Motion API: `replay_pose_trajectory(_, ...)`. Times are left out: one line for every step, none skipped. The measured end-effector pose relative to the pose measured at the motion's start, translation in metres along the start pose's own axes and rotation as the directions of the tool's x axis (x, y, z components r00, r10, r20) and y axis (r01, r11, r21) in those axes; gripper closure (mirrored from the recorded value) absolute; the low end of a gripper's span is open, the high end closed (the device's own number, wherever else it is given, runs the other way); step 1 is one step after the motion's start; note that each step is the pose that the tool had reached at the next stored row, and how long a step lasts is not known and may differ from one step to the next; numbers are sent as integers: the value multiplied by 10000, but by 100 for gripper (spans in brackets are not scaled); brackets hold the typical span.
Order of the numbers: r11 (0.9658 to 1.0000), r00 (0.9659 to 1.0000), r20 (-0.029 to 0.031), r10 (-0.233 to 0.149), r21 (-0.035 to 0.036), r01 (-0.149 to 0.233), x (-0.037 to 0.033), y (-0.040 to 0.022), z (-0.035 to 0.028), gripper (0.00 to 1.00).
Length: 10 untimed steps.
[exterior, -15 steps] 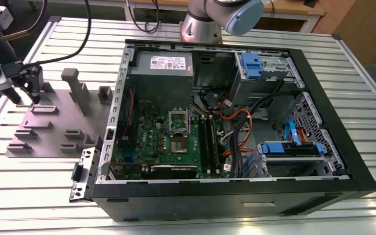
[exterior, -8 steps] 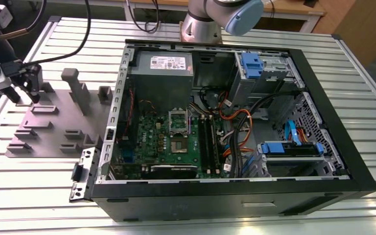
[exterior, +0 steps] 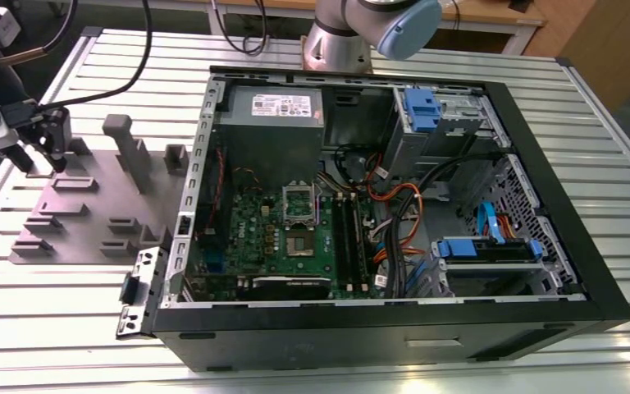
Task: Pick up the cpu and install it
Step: 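Pick up the cpu and move it towards the insertion slot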
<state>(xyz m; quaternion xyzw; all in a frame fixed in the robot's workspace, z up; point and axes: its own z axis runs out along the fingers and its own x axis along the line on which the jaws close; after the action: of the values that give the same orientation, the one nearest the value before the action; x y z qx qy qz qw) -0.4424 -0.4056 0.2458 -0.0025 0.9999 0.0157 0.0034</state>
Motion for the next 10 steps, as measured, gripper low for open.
replay_pose_trajectory(10000,10000,2,0,-1,0,0,0,-2,53)
replay_pose_trajectory(10000,10000,3,0,-2,0,0,0,-5,53)
replay_pose_trajectory(10000,10000,3,0,-2,0,0,0,-8,53)
replay_pose_trajectory(10000,10000,5,0,-3,0,0,1,-8,53)
replay_pose_trajectory(10000,10000,4,0,-2,0,0,1,-11,53)
replay_pose_trajectory(10000,10000,4,0,-3,0,0,1,-21,53)
replay_pose_trajectory(10000,10000,4,0,-2,0,0,1,-21,53)
replay_pose_trajectory(10000,10000,4,0,-2,0,0,1,-21,53)
replay_pose_trajectory(10000,10000,4,0,-2,0,-1,1,-23,53)
replay_pose_trajectory(10000,10000,1,1,-1,-1,0,1,-27,53)
